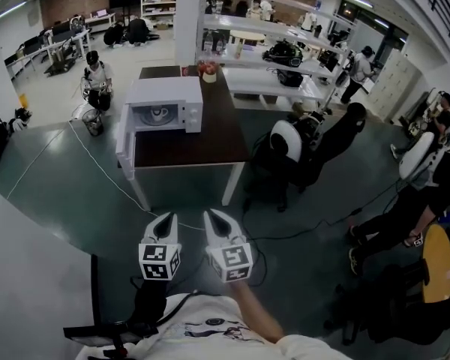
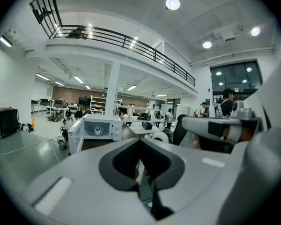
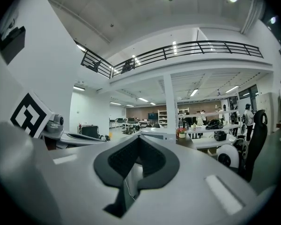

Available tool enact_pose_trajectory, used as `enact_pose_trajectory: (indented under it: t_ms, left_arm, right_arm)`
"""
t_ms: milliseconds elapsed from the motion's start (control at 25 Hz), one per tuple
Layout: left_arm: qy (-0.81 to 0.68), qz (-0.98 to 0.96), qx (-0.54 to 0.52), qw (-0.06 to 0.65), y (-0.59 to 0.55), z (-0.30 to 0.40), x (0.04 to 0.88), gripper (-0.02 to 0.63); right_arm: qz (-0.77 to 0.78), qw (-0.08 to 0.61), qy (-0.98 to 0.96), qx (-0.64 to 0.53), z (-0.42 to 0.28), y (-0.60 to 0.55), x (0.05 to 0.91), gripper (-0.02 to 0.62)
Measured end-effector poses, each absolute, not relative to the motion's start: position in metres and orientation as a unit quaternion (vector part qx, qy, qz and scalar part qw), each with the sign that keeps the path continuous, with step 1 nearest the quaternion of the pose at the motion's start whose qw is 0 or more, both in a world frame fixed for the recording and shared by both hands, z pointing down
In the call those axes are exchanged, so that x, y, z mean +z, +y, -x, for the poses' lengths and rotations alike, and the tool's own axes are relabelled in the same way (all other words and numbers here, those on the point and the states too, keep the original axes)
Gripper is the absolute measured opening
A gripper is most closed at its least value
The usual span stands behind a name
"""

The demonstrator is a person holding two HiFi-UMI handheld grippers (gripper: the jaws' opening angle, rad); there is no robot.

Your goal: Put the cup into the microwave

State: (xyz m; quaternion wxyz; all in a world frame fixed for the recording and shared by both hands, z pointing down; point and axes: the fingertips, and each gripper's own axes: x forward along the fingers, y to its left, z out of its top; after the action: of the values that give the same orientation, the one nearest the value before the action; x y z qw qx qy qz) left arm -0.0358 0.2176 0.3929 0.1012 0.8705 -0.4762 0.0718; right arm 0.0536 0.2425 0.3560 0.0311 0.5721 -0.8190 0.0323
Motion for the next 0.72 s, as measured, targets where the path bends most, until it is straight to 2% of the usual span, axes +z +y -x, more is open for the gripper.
enact_pose_trajectory:
  t_ms: [720]
  left_arm:
    - [-0.475,-0.873,0.071,0.088,0.203,0.018,0.380,-0.001]
  right_arm:
    - [-0.573,0.023,-0.819,0.026,-0.070,0.232,0.345,-0.002]
